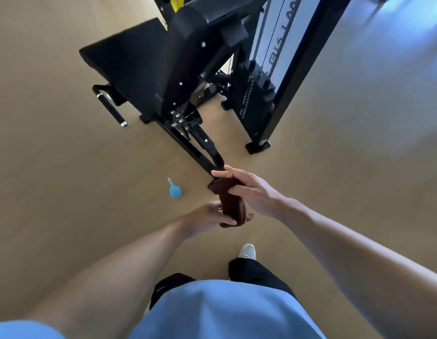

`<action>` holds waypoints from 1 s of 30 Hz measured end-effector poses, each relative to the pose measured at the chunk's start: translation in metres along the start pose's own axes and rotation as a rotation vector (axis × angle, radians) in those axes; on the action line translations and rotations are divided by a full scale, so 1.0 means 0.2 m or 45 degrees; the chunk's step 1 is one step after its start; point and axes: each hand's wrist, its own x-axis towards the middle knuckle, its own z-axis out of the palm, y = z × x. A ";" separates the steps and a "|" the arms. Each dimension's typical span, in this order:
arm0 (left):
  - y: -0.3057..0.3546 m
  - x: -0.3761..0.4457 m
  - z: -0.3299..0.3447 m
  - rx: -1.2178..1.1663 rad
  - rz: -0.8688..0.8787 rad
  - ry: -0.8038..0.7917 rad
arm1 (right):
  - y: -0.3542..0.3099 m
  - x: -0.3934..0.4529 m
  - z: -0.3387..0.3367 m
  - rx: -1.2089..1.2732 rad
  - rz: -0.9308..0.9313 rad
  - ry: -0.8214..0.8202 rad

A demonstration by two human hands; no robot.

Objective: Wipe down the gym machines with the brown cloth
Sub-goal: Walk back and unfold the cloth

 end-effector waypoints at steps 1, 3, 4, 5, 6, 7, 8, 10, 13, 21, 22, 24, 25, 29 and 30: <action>0.08 0.07 0.03 -0.088 0.015 0.015 | 0.00 0.05 -0.11 -0.020 0.012 -0.037; 0.20 0.23 0.09 -0.195 0.004 0.058 | 0.01 0.15 -0.29 -0.066 -0.022 -0.105; 0.26 0.26 0.12 -0.240 0.004 0.067 | 0.01 0.18 -0.36 -0.101 -0.060 -0.106; 0.30 0.36 0.14 -0.345 0.002 0.094 | 0.03 0.27 -0.48 -0.123 -0.066 -0.117; 0.30 0.38 0.15 -0.414 -0.011 0.098 | 0.03 0.29 -0.52 -0.111 -0.094 -0.071; 0.32 0.44 0.16 -0.479 -0.011 0.131 | 0.03 0.35 -0.59 -0.081 -0.102 -0.035; 0.32 0.52 0.14 -0.557 -0.053 0.153 | 0.04 0.42 -0.67 -0.056 -0.102 0.026; 0.37 0.61 0.10 -0.620 -0.112 0.163 | 0.08 0.54 -0.80 -0.026 -0.077 0.149; 0.35 0.81 -0.08 -0.622 -0.240 0.218 | 0.16 0.84 -0.97 -0.047 -0.004 0.311; 0.26 0.92 -0.46 -0.807 -0.358 0.551 | 0.39 1.20 -1.15 0.152 0.321 0.612; 0.30 0.94 -0.51 -0.910 -0.352 0.619 | 0.43 1.25 -1.17 0.215 0.392 0.619; 0.33 0.99 -0.59 -1.041 -0.360 0.809 | 0.52 1.35 -1.20 0.314 0.517 0.602; 0.32 1.04 -0.63 -1.085 -0.371 0.921 | 0.56 1.40 -1.21 0.340 0.566 0.567; 0.27 1.22 -0.71 -0.855 -0.487 1.191 | 0.72 1.55 -1.20 0.326 0.667 0.411; 0.27 1.28 -0.71 -0.791 -0.507 1.261 | 0.78 1.61 -1.20 0.295 0.678 0.340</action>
